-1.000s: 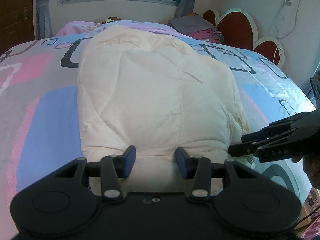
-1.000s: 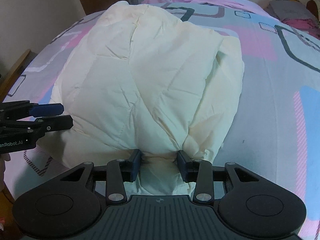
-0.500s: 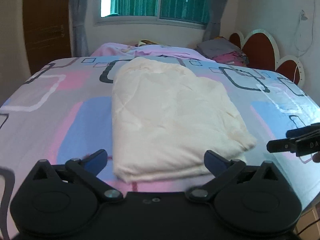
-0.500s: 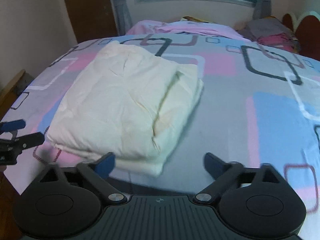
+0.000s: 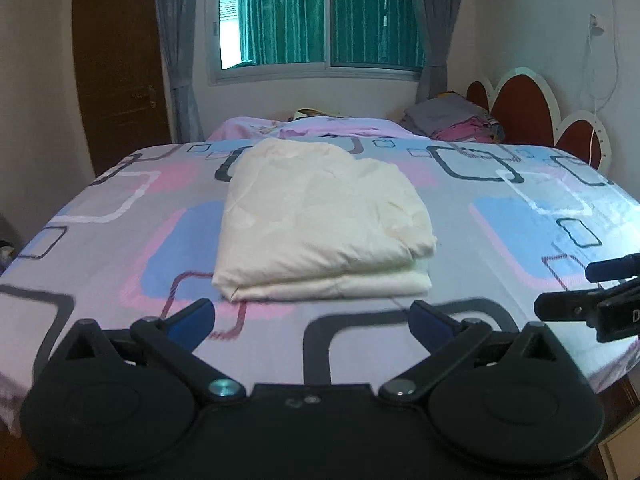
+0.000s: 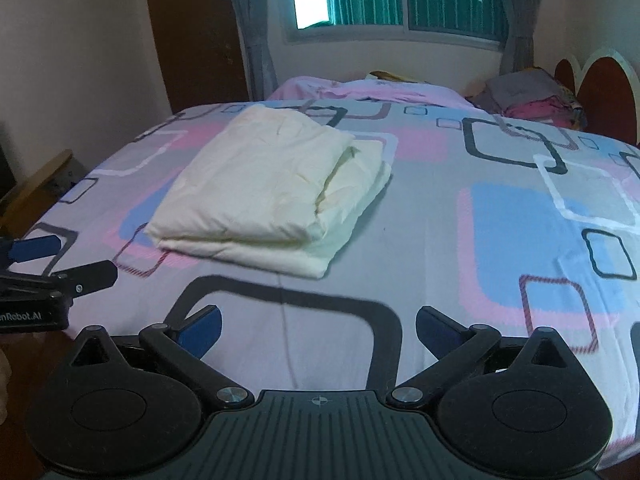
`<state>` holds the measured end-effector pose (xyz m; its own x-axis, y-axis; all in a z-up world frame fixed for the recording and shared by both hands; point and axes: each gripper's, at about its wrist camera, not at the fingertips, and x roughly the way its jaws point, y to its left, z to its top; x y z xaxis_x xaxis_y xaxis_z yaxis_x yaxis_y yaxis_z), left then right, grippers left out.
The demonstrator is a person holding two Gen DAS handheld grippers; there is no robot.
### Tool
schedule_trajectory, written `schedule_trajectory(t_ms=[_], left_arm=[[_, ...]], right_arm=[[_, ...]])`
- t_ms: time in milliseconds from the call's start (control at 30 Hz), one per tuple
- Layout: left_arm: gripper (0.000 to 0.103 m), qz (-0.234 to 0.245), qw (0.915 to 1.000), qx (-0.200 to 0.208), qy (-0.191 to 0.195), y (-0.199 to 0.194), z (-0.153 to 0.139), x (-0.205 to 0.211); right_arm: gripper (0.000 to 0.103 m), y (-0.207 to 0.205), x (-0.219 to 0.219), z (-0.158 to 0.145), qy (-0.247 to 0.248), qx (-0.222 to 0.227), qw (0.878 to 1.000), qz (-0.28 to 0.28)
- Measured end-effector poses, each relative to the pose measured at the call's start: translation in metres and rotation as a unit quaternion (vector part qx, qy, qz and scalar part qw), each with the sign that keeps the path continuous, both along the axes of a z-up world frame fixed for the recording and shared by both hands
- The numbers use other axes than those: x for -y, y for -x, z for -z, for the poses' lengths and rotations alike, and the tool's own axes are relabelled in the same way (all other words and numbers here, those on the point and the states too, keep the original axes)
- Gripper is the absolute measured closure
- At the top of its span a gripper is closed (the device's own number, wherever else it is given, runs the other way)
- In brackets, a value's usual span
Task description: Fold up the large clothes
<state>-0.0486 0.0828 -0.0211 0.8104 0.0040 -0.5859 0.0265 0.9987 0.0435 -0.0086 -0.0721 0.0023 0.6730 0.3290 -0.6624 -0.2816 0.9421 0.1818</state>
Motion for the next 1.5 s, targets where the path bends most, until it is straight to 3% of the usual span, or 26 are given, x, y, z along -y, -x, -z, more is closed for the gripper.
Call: schedule_trajectory(t_ms=[200, 433, 1500], left_arm=[[0.0, -0.005, 0.9999, -0.006, -0.008, 0.033, -0.004, 0.009], [0.0, -0.01, 0.9998, 0.017, 0.007, 0.048, -0.015, 0.011], [0.0, -0.005, 0.9992, 0.038, -0.006, 0.052, -0.024, 0.014]], right_arm=[[0.001, 0.036, 0.005, -0.007, -0.004, 0.012, 1.0, 0.005], [0.001, 0.054, 0.008, -0.023, 0.001, 0.04, 0.999, 0.005], [0.001, 0.055, 0.017, -0.031, -0.004, 0.061, 0.998, -0.004]])
